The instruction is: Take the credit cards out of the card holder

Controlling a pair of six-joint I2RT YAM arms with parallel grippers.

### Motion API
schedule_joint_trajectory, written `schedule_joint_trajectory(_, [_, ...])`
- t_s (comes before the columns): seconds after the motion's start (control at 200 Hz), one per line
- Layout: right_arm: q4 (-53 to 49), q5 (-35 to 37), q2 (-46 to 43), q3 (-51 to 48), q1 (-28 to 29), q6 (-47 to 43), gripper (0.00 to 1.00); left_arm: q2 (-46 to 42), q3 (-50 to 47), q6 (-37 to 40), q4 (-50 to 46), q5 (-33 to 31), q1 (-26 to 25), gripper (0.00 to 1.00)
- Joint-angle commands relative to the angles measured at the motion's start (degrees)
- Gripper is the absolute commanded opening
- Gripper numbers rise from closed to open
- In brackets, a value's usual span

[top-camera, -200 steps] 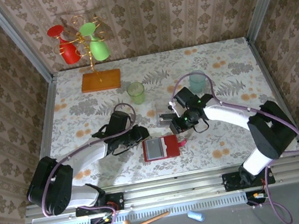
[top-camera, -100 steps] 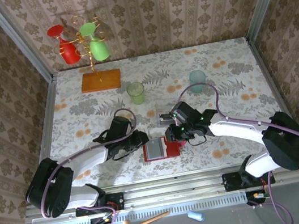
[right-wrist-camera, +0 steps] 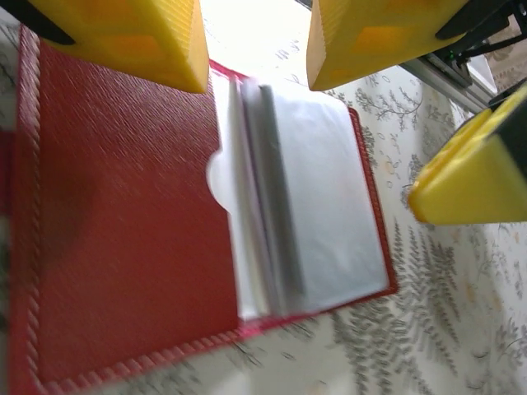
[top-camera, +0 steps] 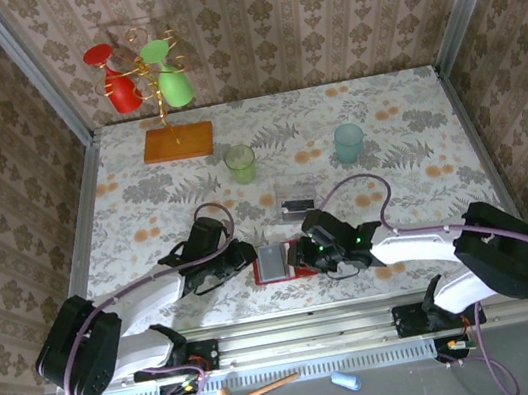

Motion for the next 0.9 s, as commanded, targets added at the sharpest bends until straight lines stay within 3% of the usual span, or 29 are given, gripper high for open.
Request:
schedule_joint_trajectory(0.0, [5.65,6.56,-3.43,-2.31,2.55,9.44,0.36,-0.95,-0.76,-0.96,0.64,-0.76,-0.29,0.22])
schedule_joint_trajectory(0.62, [-12.05,21.31,-19.77,-8.28,6.43,21.11,0.40,1.60,1.25,-1.05,1.30,0.69,-0.10,0.23])
schedule_joint_trajectory(0.895, [-10.70,24.17,-21.91,-4.08,5.09,5.76,0.41,2.27,0.65,-0.70,1.00,0.46,-0.08,0.21])
